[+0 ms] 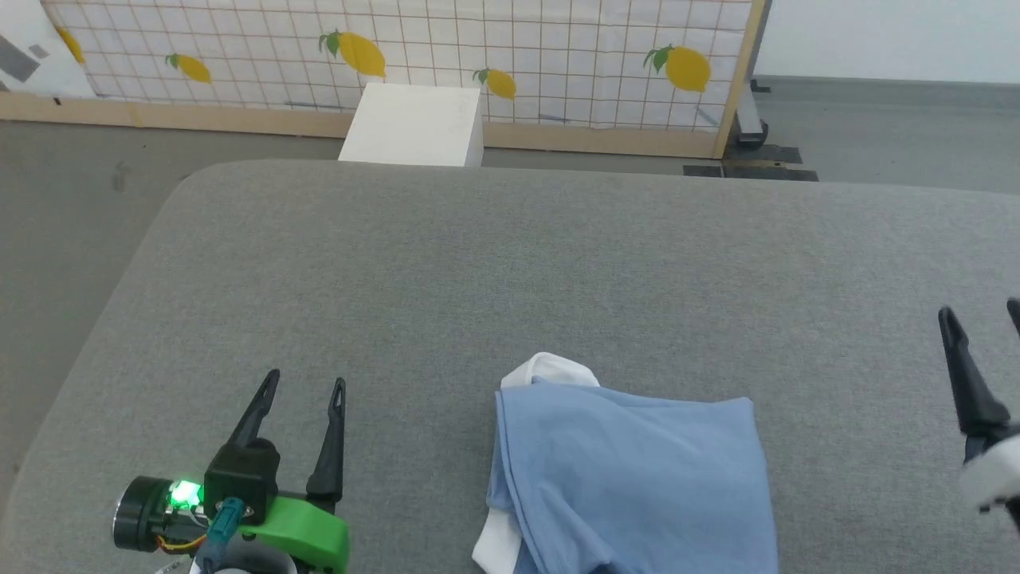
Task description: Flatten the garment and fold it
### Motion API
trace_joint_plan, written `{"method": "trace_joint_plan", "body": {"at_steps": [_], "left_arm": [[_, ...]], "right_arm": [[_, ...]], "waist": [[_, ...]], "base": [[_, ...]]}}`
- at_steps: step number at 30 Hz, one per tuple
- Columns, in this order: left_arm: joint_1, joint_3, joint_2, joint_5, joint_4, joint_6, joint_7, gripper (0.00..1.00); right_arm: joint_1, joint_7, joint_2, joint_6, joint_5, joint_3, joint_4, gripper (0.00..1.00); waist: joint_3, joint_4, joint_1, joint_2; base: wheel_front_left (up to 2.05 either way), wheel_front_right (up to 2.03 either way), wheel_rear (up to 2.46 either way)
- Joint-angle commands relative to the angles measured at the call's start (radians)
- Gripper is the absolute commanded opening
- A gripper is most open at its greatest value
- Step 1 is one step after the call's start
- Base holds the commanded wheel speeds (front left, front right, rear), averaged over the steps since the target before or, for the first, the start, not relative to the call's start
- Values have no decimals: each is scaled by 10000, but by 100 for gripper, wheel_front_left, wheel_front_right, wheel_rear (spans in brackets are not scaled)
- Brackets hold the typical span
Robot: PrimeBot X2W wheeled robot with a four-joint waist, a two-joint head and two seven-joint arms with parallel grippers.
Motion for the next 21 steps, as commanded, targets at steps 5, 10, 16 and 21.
{"method": "trace_joint_plan", "body": {"at_steps": [5, 10, 16, 21], "left_arm": [[300, 0, 99, -103, -63, 24, -1, 100], [449, -95, 146, -109, -154, -17, -8, 100], [498, -149, 155, -107, -237, -1, -17, 100], [431, -211, 144, -87, -272, -6, -14, 100]], "right_arm": [[1228, -153, 1216, -13, -594, -782, -1048, 100], [1960, -121, 1946, -13, -1005, -906, -1651, 100], [2397, -163, 2108, -13, -1127, -727, -1871, 100], [2403, -34, 2052, -13, -977, -656, -1955, 100]], "waist": [[-39, -168, 0, -1], [-21, -214, 0, -1], [51, -202, 0, -1], [150, -151, 0, -1]], "base": [[0, 0, 0], [0, 0, 0], [0, 0, 0], [0, 0, 0]]}}
